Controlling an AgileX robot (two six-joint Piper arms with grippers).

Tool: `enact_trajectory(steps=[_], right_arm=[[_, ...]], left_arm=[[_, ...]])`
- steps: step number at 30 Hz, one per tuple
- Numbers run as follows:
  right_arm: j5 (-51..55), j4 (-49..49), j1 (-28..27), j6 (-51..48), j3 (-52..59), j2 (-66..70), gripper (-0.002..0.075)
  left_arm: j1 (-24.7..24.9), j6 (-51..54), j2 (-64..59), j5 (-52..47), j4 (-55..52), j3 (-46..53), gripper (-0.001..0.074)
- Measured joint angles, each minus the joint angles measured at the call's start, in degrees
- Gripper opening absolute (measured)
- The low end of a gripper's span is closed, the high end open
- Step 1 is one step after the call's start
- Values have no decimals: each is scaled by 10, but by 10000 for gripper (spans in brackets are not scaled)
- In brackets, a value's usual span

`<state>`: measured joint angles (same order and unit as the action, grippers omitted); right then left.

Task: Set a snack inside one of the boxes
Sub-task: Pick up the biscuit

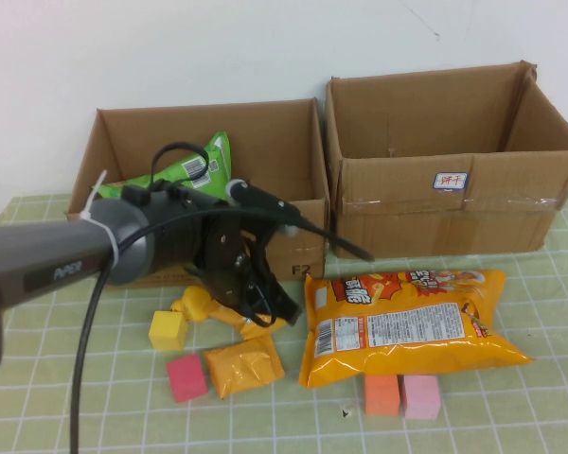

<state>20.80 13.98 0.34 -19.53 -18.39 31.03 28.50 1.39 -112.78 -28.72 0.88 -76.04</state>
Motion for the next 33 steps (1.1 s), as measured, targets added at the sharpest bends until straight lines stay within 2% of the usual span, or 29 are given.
enact_trajectory(steps=[2, 5, 8, 10, 12, 15, 18, 21, 25, 29, 33], right_arm=[[0, 0, 0, 0, 0, 0, -2], [0, 0, 0, 0, 0, 0, -2], [0, 0, 0, 0, 0, 0, -2], [0, 0, 0, 0, 0, 0, -2], [0, 0, 0, 0, 0, 0, -2], [1, 0, 0, 0, 0, 0, -2], [2, 0, 0, 0, 0, 0, -2], [4, 0, 0, 0, 0, 0, -2], [5, 0, 0, 0, 0, 0, -2], [7, 0, 0, 0, 0, 0, -2], [8, 0, 0, 0, 0, 0, -2]], left_arm=[[0, 41, -11, 3, 6, 0, 117], [0, 70, -28, 11, 11, 0, 357], [0, 76, -41, 29, 9, 0, 534], [0, 79, -49, 44, 0, 0, 580], [0, 80, -59, 56, -15, 0, 596], [0, 81, -73, 71, -36, 0, 589], [0, 81, -75, 80, -42, 0, 542], [0, 81, -76, 82, -46, 0, 447], [0, 81, -77, 86, -52, -1, 258], [0, 81, -77, 84, -53, -5, 120], [0, 75, -77, 83, -53, -5, 120]])
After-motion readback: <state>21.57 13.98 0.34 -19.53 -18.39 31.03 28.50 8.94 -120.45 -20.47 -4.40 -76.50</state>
